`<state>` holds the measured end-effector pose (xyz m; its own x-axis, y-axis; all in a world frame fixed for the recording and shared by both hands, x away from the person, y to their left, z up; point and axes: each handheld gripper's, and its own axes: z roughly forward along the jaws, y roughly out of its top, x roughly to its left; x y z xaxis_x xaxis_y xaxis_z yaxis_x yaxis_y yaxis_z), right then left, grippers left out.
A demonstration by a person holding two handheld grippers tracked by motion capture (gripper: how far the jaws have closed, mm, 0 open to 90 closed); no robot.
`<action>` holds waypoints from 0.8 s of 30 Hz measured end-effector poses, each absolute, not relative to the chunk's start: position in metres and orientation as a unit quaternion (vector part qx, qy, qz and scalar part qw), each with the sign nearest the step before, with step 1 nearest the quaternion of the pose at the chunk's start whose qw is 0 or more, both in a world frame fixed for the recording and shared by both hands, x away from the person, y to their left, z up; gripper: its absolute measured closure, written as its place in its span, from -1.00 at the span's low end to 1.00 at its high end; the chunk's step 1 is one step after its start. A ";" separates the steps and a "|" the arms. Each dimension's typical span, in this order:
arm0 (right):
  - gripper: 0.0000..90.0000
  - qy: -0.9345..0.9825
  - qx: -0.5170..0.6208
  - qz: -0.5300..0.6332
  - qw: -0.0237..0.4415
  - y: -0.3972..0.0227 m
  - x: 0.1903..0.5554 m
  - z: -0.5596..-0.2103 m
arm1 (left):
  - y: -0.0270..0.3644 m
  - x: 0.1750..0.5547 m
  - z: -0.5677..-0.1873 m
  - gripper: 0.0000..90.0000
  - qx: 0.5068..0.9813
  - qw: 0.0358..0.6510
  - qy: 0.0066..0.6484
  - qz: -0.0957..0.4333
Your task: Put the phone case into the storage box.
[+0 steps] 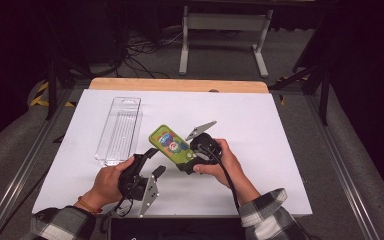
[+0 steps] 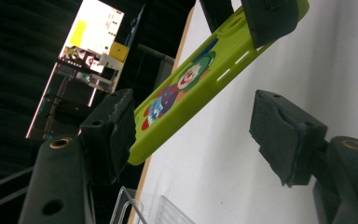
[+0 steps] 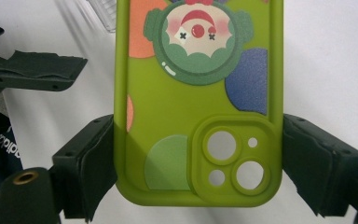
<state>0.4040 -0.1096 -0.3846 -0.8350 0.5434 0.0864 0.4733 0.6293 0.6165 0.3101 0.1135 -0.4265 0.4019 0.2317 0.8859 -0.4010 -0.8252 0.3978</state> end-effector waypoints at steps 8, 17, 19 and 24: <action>-0.63 0.903 0.278 0.323 0.051 -0.105 0.402 -0.384 | 0.103 0.308 -0.434 -0.11 0.779 0.262 -0.086 0.563; -0.63 0.907 0.273 0.316 0.045 -0.101 0.400 -0.386 | 0.095 0.305 -0.438 0.10 0.766 0.234 -0.115 0.587; -0.63 0.908 0.272 0.315 0.044 -0.101 0.399 -0.387 | 0.093 0.304 -0.442 0.11 0.765 0.221 -0.118 0.594; -0.63 0.909 0.272 0.313 0.041 -0.101 0.399 -0.386 | 0.091 0.305 -0.445 0.30 0.767 0.207 -0.124 0.595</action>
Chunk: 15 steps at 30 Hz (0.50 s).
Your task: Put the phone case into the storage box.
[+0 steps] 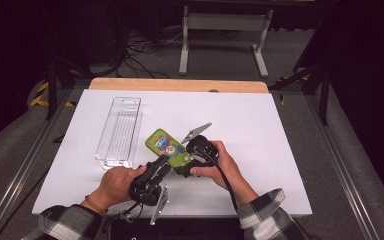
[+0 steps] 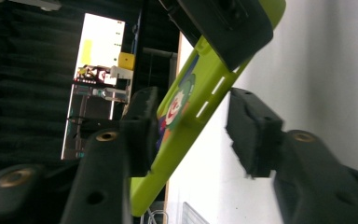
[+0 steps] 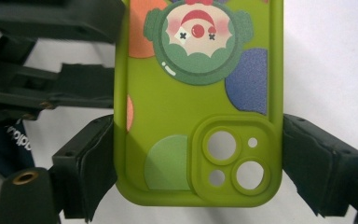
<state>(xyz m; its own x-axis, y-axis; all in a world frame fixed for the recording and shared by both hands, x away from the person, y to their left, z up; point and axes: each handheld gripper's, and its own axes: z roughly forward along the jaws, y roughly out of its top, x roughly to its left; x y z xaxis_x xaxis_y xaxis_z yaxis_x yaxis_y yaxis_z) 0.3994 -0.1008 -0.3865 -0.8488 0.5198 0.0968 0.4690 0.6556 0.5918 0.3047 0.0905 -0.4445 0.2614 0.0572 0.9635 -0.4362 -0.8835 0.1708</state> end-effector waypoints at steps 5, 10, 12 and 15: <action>-0.63 0.912 0.267 0.307 0.038 -0.099 0.398 -0.387 | 0.086 0.304 -0.447 0.42 0.764 0.194 -0.147 0.598; -0.63 0.915 0.265 0.301 0.038 -0.097 0.398 -0.388 | 0.084 0.304 -0.452 0.51 0.761 0.188 -0.159 0.601; -0.63 0.916 0.264 0.298 0.039 -0.096 0.398 -0.387 | 0.084 0.303 -0.452 0.54 0.766 0.186 -0.155 0.596; -0.63 0.918 0.261 0.296 0.040 -0.096 0.398 -0.387 | 0.083 0.304 -0.454 0.58 0.767 0.183 -0.158 0.595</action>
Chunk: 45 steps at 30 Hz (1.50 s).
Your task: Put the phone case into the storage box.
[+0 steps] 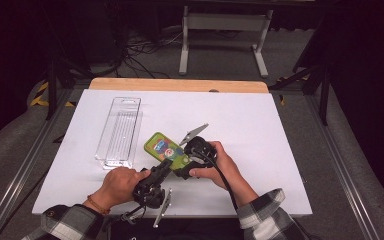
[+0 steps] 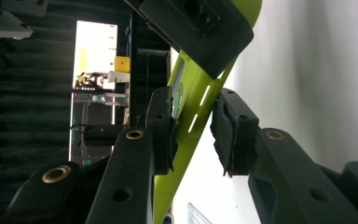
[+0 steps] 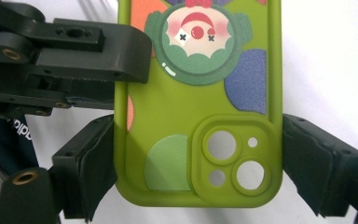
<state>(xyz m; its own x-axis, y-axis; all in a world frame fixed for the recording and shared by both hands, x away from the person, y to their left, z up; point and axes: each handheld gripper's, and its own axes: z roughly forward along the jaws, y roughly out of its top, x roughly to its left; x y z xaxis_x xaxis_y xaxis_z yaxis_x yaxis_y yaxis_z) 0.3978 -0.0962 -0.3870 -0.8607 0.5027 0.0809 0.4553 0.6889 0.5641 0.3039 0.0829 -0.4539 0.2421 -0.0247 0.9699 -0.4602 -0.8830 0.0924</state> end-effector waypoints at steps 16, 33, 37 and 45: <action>-0.64 0.914 0.264 0.305 0.044 -0.098 0.396 -0.383 | 0.081 0.305 -0.454 0.74 0.770 0.166 -0.173 0.592; -0.66 0.908 0.270 0.319 0.032 -0.103 0.396 -0.379 | 0.082 0.305 -0.452 0.75 0.765 0.173 -0.169 0.597; -0.67 0.903 0.277 0.326 0.035 -0.105 0.396 -0.378 | 0.084 0.306 -0.451 0.75 0.765 0.169 -0.163 0.600; -0.64 0.895 0.280 0.343 0.043 -0.114 0.393 -0.369 | 0.087 0.308 -0.447 0.76 0.765 0.164 -0.156 0.603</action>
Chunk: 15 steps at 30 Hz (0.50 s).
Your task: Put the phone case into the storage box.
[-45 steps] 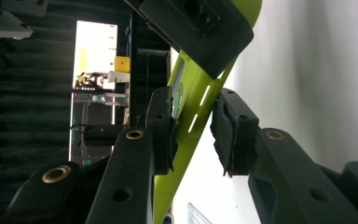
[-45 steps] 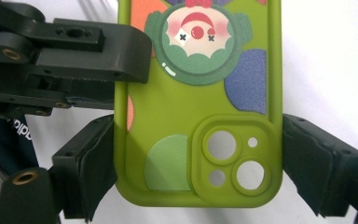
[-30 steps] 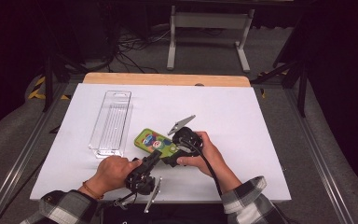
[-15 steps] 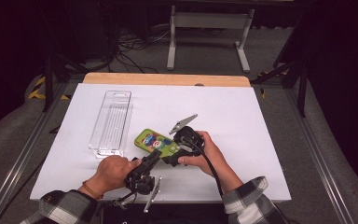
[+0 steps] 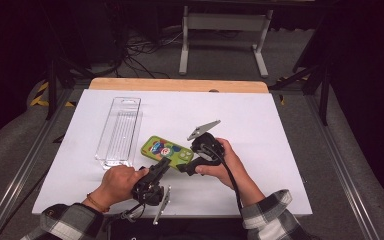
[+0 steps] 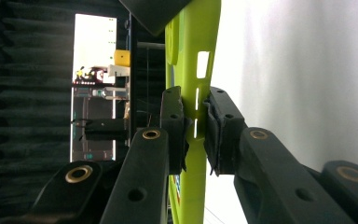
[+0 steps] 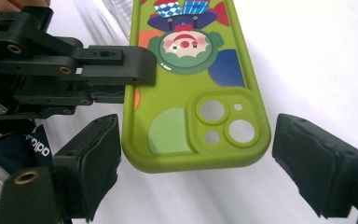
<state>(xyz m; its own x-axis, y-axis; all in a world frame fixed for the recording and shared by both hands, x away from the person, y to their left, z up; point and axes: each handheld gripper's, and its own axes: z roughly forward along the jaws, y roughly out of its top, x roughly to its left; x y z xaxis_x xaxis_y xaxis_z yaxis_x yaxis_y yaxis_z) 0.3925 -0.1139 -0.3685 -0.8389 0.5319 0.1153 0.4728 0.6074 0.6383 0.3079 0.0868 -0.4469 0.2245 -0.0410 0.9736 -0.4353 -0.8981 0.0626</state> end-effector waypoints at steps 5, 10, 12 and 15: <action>-0.65 0.895 0.277 0.347 0.049 -0.115 0.388 -0.365 | 0.089 0.310 -0.446 0.76 0.766 0.176 -0.140 0.602; -0.66 0.895 0.258 0.357 0.075 -0.118 0.384 -0.358 | 0.092 0.312 -0.444 0.76 0.773 0.193 -0.122 0.592; -0.64 0.894 0.242 0.365 0.089 -0.119 0.381 -0.356 | 0.093 0.313 -0.443 0.76 0.772 0.200 -0.117 0.591; -0.64 0.897 0.223 0.367 0.108 -0.120 0.379 -0.355 | 0.095 0.315 -0.441 0.76 0.778 0.214 -0.105 0.582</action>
